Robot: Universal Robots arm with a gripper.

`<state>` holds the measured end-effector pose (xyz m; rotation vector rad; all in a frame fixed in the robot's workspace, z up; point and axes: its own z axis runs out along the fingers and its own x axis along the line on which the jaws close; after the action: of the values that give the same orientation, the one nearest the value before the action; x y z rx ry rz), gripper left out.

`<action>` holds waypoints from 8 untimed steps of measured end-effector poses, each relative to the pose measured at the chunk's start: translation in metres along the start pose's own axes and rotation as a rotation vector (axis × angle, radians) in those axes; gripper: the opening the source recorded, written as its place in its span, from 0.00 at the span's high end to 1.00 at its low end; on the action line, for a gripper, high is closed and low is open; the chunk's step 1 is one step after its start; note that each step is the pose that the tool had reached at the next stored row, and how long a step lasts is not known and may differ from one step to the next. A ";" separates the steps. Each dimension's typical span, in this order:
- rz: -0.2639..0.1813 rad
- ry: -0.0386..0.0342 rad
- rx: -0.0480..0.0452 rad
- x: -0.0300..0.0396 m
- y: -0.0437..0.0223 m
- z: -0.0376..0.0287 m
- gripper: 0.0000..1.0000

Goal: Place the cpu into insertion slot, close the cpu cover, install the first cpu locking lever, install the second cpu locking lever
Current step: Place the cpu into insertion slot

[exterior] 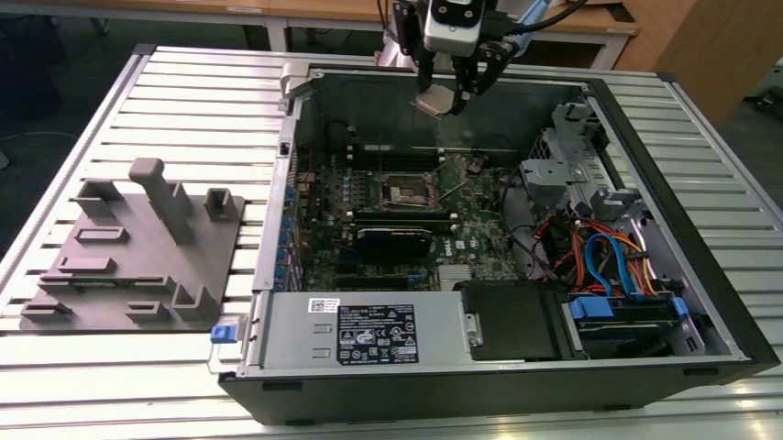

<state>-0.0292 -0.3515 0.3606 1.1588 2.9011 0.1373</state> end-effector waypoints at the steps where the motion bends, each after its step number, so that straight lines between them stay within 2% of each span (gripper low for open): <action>1: 0.001 0.0000 0.0000 0.0000 0.0000 0.0000 0.46; 8: 0.024 -0.0021 -0.0006 0.0000 0.0000 0.0001 0.46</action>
<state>-0.0292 -0.3515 0.3604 1.1934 2.8858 0.1371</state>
